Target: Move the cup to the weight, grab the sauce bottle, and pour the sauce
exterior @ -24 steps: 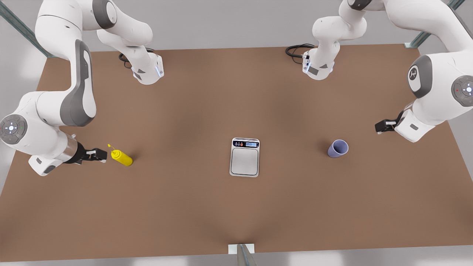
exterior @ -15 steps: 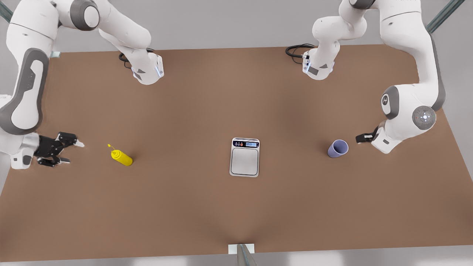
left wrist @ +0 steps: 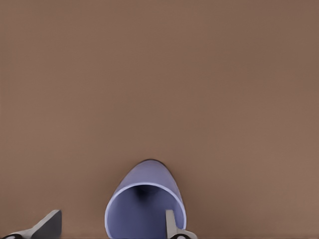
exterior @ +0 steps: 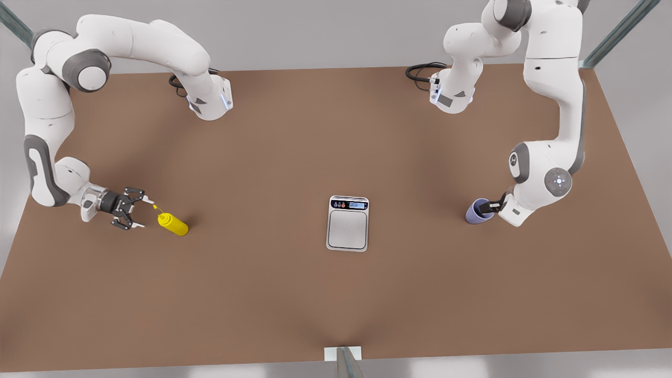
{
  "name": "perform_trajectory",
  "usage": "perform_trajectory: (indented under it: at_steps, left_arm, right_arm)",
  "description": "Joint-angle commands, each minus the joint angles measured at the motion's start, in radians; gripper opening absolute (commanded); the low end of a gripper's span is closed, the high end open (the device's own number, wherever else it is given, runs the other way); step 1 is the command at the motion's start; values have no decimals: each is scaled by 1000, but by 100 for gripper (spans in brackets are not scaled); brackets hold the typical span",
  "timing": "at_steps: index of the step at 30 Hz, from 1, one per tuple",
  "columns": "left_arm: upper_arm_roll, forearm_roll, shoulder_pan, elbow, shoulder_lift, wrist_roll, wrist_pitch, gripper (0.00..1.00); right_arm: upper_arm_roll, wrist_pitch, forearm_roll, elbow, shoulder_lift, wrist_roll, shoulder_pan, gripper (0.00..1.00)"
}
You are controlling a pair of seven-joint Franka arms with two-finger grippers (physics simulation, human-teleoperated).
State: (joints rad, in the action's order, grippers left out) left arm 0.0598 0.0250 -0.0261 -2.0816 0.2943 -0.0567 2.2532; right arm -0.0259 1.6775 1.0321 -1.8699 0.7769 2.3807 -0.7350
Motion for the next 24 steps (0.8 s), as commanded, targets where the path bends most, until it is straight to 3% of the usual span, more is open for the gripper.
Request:
perform_trajectory:
  at_steps: [1, 13, 14, 17, 18, 24]
  left_arm:
    - [0, 1, 0, 0, 2, 0, 0, 100]
    - [5, 1, 9, 2, 81, 2, 0, 100]
    - [5, 1, 9, 3, 88, 2, 0, 97]
    - [5, 1, 9, 8, 106, 0, -3, 55]
    - [5, 1, 11, 9, 109, 0, -1, 46]
    - [5, 0, 9, 11, 117, 0, -6, 31]
  right_arm:
    - [0, 1, 0, 0, 4, 0, 2, 100]
    - [-31, 2, -4, -3, -16, 49, 94, 100]
    - [-31, 8, -3, 2, -14, 48, 111, 100]
    - [-31, 11, 0, 9, -11, 48, 132, 100]
    - [-31, 14, 6, 9, -11, 48, 135, 100]
    - [-32, 14, 22, 5, -1, 49, 178, 100]
